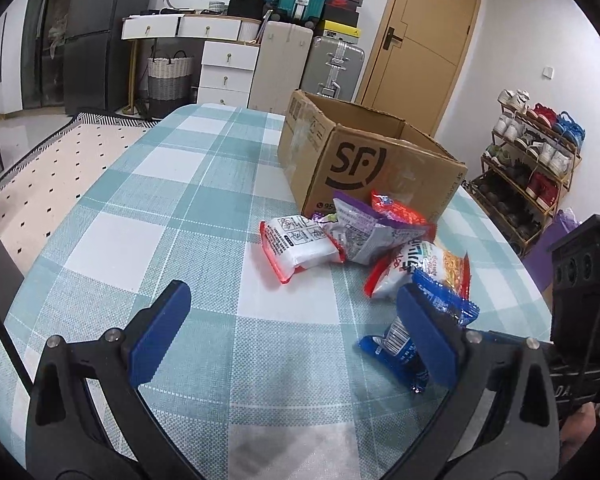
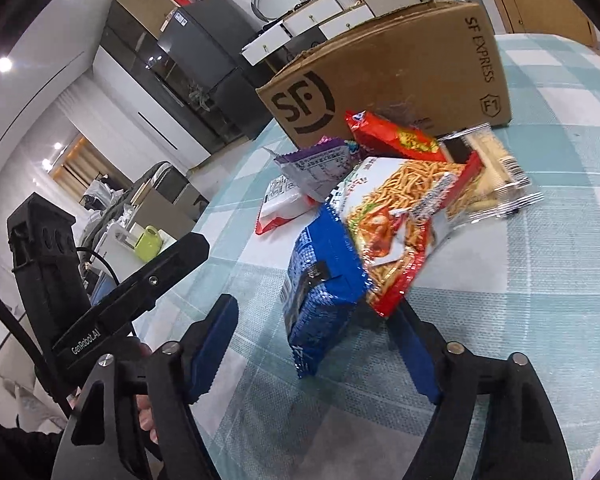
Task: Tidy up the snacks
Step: 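Reach the right gripper to the blue Oreo pack and close on it, then grasp the white noodle-snack bag with the left gripper while right holds the Oreo pack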
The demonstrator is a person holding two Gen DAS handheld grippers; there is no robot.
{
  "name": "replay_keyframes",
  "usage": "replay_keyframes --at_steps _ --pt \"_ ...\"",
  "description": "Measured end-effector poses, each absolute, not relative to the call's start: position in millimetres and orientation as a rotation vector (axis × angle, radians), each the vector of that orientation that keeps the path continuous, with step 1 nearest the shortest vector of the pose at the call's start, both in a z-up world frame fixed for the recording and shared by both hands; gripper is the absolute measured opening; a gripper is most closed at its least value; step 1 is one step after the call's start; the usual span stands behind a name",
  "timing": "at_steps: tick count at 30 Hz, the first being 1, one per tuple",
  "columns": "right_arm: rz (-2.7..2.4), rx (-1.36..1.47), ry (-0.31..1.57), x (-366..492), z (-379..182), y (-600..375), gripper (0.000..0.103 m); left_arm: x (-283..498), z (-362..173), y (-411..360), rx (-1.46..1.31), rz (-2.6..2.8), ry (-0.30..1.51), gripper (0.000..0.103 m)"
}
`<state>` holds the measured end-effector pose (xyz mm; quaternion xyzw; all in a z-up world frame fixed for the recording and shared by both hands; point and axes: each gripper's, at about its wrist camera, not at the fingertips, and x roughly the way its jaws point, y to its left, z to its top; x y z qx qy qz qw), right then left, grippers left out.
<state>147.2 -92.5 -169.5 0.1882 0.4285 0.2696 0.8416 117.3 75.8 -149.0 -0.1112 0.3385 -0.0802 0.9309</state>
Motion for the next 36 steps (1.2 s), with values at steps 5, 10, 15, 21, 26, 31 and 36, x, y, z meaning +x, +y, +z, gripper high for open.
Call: replay_keyframes --at_steps 5,10,15,21,26,31,36 --pt "0.572 0.378 0.909 153.3 -169.3 -81.3 0.072 121.6 -154.2 78.2 -0.244 -0.157 0.72 0.103" --pt "0.57 0.365 0.902 154.1 -169.8 -76.1 0.065 124.7 -157.8 78.0 -0.248 -0.153 0.742 0.103" --pt "0.562 0.382 0.915 148.9 -175.7 -85.2 0.034 125.3 -158.7 76.9 -0.244 -0.145 0.738 0.103" --pt "0.581 0.335 0.899 140.8 -173.1 -85.7 0.024 130.0 -162.4 78.6 -0.253 -0.131 0.755 0.103" --pt "0.58 0.338 0.882 132.7 -170.5 -93.5 0.024 130.3 -162.5 77.2 -0.239 -0.112 0.748 0.103" --pt "0.557 0.358 0.843 120.1 -162.0 -114.8 0.024 130.9 -163.2 79.3 -0.248 -0.104 0.745 0.103" --pt "0.535 0.369 0.829 115.5 -158.2 -133.5 0.024 131.6 -164.0 76.9 -0.235 -0.105 0.754 0.103"
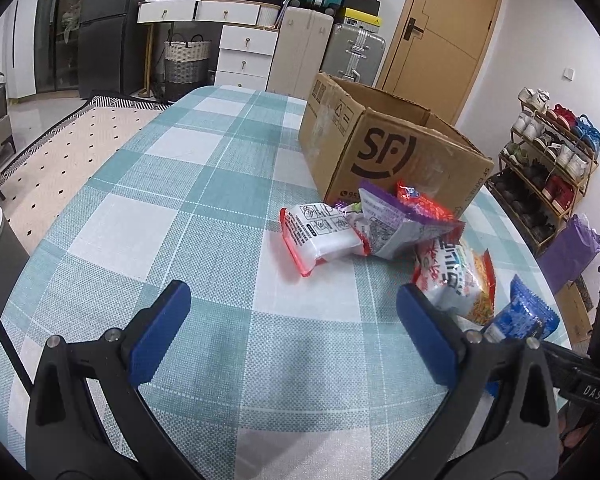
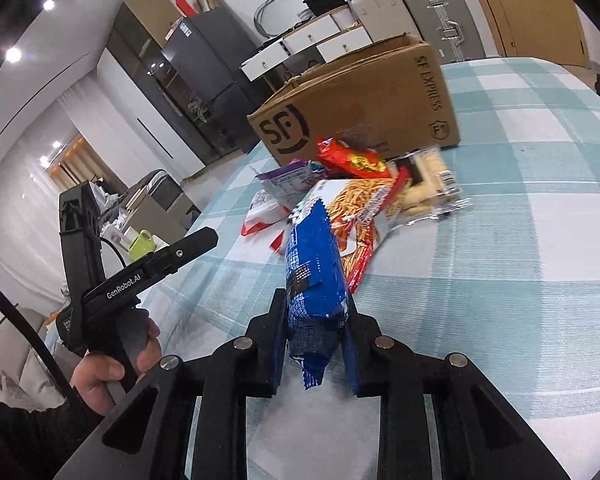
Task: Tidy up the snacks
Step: 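Grasp the white noodle-snack bag with the left gripper while right holds the Oreo pack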
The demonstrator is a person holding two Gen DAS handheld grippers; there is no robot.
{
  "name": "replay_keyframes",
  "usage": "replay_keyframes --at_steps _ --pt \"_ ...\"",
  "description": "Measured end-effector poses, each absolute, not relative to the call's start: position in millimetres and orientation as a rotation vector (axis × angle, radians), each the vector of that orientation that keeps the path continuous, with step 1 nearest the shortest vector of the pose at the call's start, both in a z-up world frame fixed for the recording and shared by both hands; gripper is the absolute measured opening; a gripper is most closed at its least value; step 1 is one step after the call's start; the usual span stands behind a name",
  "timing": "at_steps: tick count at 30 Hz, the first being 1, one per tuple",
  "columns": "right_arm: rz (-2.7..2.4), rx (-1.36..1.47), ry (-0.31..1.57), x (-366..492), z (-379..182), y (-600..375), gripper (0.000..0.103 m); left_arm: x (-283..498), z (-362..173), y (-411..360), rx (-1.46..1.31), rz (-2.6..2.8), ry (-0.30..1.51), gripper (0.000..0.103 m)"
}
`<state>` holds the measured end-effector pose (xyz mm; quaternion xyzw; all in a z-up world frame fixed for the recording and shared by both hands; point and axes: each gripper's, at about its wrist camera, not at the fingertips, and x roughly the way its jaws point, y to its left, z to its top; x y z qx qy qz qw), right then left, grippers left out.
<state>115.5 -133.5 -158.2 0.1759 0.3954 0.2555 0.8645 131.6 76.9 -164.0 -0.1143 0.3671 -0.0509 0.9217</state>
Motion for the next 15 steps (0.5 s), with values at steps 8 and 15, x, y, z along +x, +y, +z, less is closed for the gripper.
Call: replay_keyframes --at_steps 8,15 --pt "0.496 0.394 0.777 98.1 -149.5 -167.0 0.024 132.5 -165.6 70.2 -0.198 -0.11 0.772 0.103" --pt "0.464 0.398 0.722 88.5 -141.4 -193.6 0.024 131.4 -164.0 48.6 -0.125 -0.186 0.782 0.103"
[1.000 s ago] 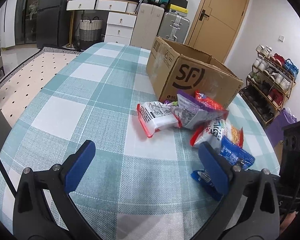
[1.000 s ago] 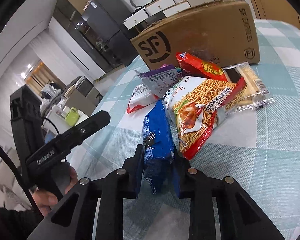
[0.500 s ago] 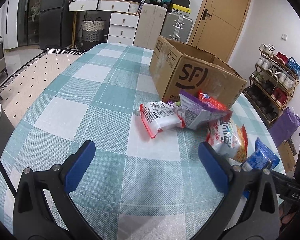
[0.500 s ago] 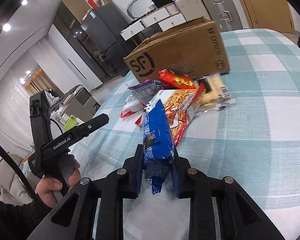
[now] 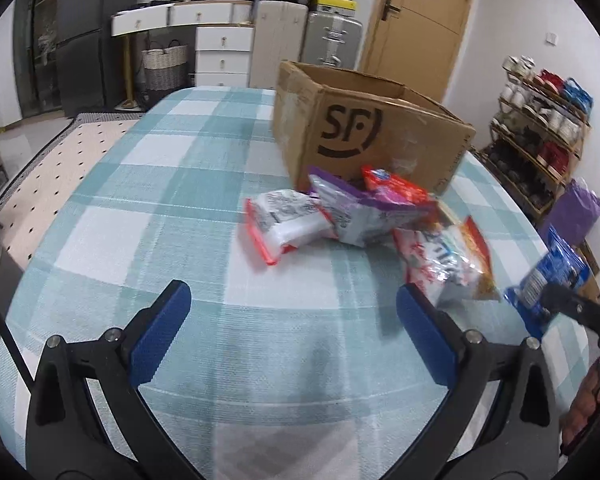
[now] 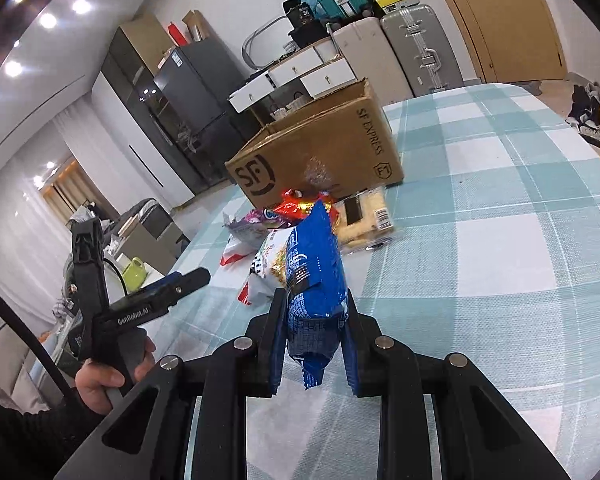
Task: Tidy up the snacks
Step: 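Grasp the white noodle-snack bag with the left gripper while right holds the Oreo pack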
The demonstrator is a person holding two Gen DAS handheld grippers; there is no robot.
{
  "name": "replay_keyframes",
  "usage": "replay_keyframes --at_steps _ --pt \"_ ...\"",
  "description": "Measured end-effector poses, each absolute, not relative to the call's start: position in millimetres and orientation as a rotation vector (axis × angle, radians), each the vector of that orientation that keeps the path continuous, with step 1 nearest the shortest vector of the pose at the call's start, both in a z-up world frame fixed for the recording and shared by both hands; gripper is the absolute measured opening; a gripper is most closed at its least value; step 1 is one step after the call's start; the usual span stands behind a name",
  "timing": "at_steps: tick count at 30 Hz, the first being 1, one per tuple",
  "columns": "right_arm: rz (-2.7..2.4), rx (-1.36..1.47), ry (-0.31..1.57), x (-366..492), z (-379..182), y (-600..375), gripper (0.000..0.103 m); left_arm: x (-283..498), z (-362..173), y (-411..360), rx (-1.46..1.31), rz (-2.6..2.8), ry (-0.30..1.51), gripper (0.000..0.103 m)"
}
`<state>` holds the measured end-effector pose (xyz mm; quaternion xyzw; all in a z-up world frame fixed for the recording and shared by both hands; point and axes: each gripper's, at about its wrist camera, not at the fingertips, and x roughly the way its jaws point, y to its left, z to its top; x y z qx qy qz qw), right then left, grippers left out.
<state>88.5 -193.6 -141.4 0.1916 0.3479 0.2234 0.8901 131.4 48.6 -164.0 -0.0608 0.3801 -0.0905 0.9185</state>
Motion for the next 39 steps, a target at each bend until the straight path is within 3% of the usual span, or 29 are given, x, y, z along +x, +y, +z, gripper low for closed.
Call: replay_keyframes --at_steps 9,21,23,24,26,28,31,39 --pt "0.333 0.303 0.659 104.2 -130.2 -220.7 0.024 153.5 -158.7 17.9 -0.272 -0.326 0.889 0.103" --pt "0.29 0.272 0.601 108.3 -131.9 -231.0 0.024 185.8 -169.2 -45.0 -0.262 -0.37 1.024 0.102" --pt "0.294 0.284 0.6 108.5 -132.2 -232.9 0.024 191.0 -173.9 -49.3 -0.264 -0.357 1.049 0.096" --pt "0.294 0.29 0.597 108.7 -132.3 -234.1 0.024 193.6 -176.2 -49.7 -0.271 -0.355 1.06 0.087" --pt "0.293 0.294 0.593 107.5 -131.9 -234.4 0.024 197.9 -180.6 -49.5 -0.287 -0.353 1.064 0.084" --pt "0.293 0.288 0.593 107.5 -131.7 -233.4 0.024 198.7 -181.7 -49.8 -0.302 -0.388 1.063 0.067" --pt "0.293 0.288 0.595 107.3 -131.7 -232.4 0.024 194.9 -179.5 -50.5 -0.273 -0.396 1.041 0.058" --pt "0.285 0.304 0.597 109.1 -133.2 -235.0 0.024 181.2 -174.4 -43.5 -0.261 -0.414 1.037 0.053"
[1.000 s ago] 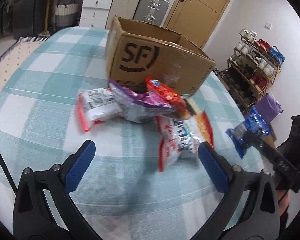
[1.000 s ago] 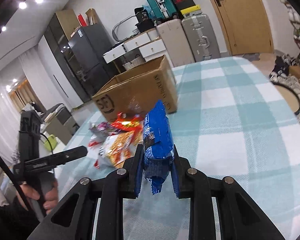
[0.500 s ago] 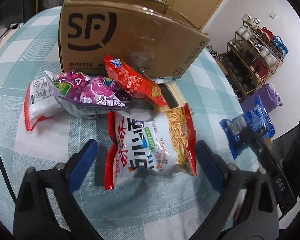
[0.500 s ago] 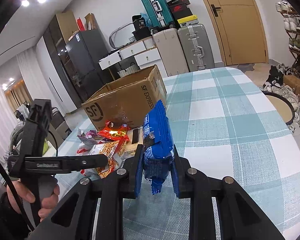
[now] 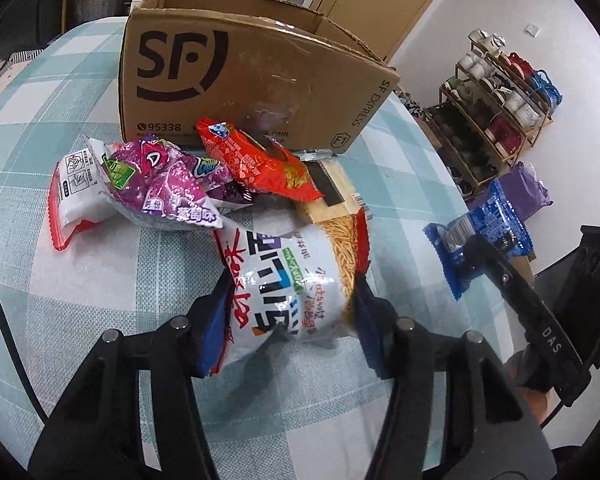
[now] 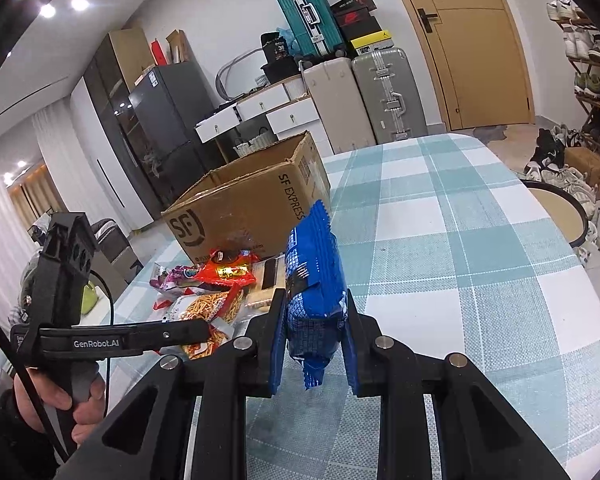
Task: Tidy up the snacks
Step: 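Grasp the white noodle-snack bag with the left gripper while right holds the Oreo pack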
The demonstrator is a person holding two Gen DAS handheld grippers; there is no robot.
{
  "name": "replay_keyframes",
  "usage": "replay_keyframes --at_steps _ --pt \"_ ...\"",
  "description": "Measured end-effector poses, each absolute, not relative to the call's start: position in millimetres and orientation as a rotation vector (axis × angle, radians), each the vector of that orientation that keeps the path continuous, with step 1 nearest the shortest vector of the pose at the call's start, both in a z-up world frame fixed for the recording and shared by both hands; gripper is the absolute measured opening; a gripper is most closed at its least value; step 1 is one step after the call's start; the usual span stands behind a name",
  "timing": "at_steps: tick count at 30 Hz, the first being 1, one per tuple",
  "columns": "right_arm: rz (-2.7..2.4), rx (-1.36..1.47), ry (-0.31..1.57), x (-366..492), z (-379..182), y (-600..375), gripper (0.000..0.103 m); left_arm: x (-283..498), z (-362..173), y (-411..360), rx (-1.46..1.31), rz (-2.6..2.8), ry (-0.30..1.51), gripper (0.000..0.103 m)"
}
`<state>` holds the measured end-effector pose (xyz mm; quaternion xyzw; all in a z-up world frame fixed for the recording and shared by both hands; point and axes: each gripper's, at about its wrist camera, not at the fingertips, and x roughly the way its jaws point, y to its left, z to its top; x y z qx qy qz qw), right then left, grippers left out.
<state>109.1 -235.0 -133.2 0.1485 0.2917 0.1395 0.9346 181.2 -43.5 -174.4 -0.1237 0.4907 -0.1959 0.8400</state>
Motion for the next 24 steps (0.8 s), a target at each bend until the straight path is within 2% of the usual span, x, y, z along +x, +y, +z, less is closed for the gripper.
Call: replay_keyframes --at_steps 12,19,24 --pt "0.253 0.326 0.601 109.0 -135.3 -239.5 0.024 149.0 -151.0 -29.2 -0.242 -0.464 0.953 0.052" --pt "0.231 0.331 0.608 109.5 -136.3 -241.3 0.024 130.9 -118.6 -18.6 -0.221 -0.477 0.889 0.052" --pt "0.216 0.319 0.541 98.5 -129.3 -241.6 0.024 117.7 -91.0 -6.6 -0.228 -0.503 0.844 0.052"
